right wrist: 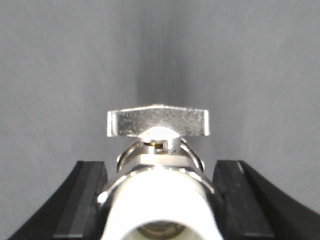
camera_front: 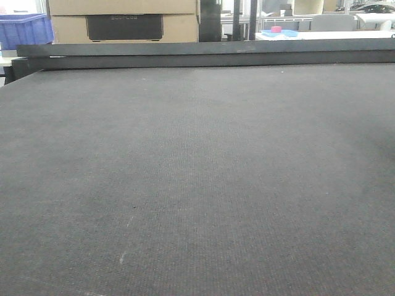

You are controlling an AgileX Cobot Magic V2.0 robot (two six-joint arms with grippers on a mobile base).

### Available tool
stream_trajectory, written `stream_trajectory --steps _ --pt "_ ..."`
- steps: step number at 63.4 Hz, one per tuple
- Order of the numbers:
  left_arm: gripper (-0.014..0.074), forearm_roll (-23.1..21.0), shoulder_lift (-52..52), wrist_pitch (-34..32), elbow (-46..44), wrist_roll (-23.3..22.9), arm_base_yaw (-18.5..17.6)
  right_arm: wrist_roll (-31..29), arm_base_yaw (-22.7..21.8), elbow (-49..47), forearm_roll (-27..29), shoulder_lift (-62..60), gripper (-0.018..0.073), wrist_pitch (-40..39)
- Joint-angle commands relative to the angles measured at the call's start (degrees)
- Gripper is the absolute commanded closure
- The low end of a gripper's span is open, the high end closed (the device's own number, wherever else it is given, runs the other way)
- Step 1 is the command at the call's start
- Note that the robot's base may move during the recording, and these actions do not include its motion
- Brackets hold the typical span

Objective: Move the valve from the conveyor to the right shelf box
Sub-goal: 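Close both grippers on the valves and lift them off the belt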

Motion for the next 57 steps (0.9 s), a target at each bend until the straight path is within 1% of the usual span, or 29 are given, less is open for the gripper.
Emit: stream_trajectory --steps 1,15,37,48,57 --pt "0.0708 -0.85 -3.45 -0.78 -0.35 -0.26 -0.18 -0.22 0.09 -0.42 -0.38 -3.91 0.0724 -4.15" --pt "0.0708 -0.85 -7.70 -0.78 -0.35 -0.26 -0.18 -0.22 0.09 -0.42 -0.38 -8.48 0.0724 -6.11" --pt "0.0708 -0.63 -8.11 -0.83 -0.35 -0.26 -0.18 -0.22 0.09 -0.42 -0.38 -8.78 0.0724 -6.11" --pt "0.0708 -0.63 -8.11 -2.83 -0.35 -0.26 -0.18 -0.22 0.09 -0.42 -0.38 -8.78 0.0724 -6.11" --pt "0.0708 -0.63 -8.11 -6.09 -0.35 -0.26 -0.18 -0.22 0.09 -0.42 -0.38 -8.78 0.0724 -6.11"
